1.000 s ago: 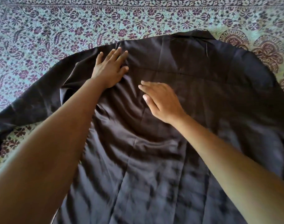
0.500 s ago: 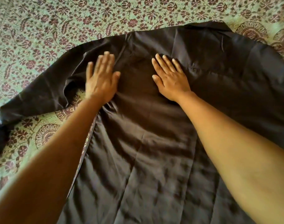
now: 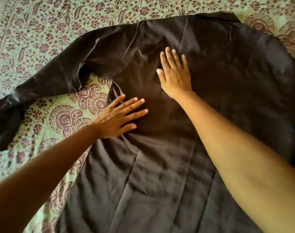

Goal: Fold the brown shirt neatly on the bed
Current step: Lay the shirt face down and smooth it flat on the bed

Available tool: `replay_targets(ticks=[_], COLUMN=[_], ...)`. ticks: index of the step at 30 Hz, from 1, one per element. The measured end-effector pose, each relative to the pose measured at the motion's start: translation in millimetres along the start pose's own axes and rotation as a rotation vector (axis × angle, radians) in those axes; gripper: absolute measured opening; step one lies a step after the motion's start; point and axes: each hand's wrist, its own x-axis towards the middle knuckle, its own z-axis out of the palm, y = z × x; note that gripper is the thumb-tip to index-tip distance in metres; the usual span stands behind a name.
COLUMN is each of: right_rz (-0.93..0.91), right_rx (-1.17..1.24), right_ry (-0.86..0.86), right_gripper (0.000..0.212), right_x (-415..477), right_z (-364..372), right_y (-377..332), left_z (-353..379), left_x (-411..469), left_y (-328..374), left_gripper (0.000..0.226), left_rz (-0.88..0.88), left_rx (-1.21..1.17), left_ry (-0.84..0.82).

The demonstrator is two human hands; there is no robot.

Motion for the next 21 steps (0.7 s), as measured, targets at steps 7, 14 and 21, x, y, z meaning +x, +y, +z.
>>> replay_targets(ticks=[7, 14, 21], right_rz=[-0.187, -0.031, 0.092], right_rx=[-0.012, -0.011, 0.081], right_ry=[-0.093, -0.157, 0.014], right_gripper=[0.058, 0.056, 0.060], right_x=[-91, -94, -194], right_z=[28, 14, 34], right_y=[-8, -24, -43], left_z=[12, 15, 2], left_x=[-30, -95, -20], left_y=[17, 68, 95], left_gripper=[0.055, 0.053, 0.054], left_rz=[-0.125, -0.100, -0.673], left_rx=[0.006, -0.154, -0.347], left_ry=[-0.035, 0.025, 0.237])
